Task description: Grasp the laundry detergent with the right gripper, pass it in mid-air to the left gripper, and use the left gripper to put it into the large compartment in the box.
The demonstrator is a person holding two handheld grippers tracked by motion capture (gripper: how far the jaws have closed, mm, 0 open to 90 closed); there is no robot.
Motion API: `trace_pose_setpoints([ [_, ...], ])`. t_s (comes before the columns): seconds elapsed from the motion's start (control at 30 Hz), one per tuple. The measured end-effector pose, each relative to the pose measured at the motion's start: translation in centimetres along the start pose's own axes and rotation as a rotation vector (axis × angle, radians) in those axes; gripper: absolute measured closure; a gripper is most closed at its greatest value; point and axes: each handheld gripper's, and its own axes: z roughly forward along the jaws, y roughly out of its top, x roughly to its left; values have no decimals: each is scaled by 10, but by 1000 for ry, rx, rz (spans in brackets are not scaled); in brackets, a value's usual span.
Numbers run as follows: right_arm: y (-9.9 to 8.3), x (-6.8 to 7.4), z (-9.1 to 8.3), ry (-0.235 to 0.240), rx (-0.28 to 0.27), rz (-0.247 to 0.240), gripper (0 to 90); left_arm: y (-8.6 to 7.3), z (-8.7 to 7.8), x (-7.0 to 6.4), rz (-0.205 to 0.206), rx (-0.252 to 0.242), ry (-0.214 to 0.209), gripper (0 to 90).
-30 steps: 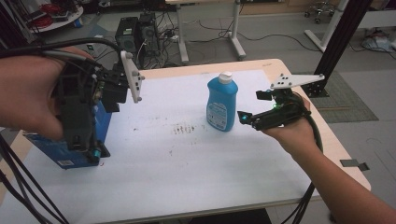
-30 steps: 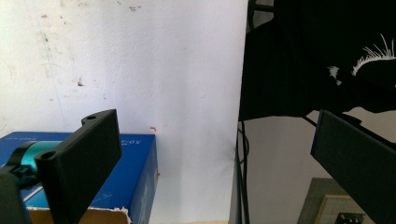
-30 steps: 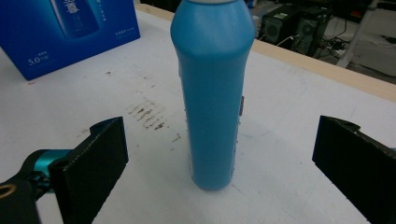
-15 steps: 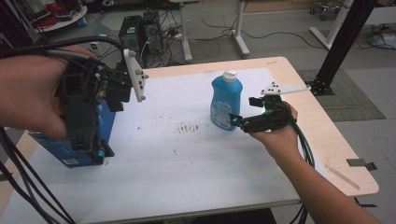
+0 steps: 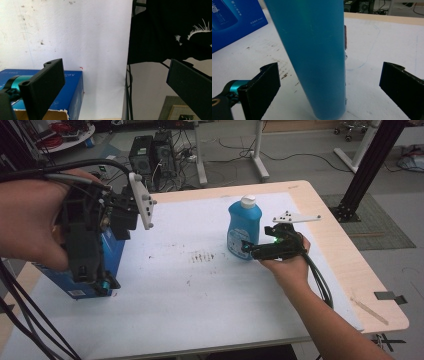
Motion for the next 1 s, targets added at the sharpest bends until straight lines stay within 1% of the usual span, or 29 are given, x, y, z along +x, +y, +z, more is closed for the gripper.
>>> trace_pose_setpoints([
  [0.2, 0, -3, 11, 8, 7, 1, 25, -1, 2, 1, -5, -1, -4, 17],
  [0.37, 5, -1, 17, 17, 2, -4, 25, -2, 3, 2, -10, 3, -9, 17],
  [0.5, 8, 2, 24, 26, 10, -16, 25, -5, 4, 3, -16, -2, -7, 17],
  [0.63, 9, 2, 27, 32, 11, -17, 25, -7, 4, 4, -20, -1, -12, 17],
  [0.7, 8, 0, 30, 33, 8, 0, 28, -8, 5, 5, -21, 0, -12, 17],
  [0.77, 8, 0, 30, 36, 5, 4, 29, -8, 6, 6, -23, -2, -14, 17],
  [0.87, 8, 0, 32, 43, 12, -5, 32, -9, 6, 6, -23, 0, -16, 17],
  [0.9, 8, 1, 33, 41, 6, -19, 42, -9, 6, 7, -23, -1, -16, 17],
  [1.0, 8, 2, 34, 41, 3, -16, 46, -9, 7, 7, -25, -4, -16, 17],
])
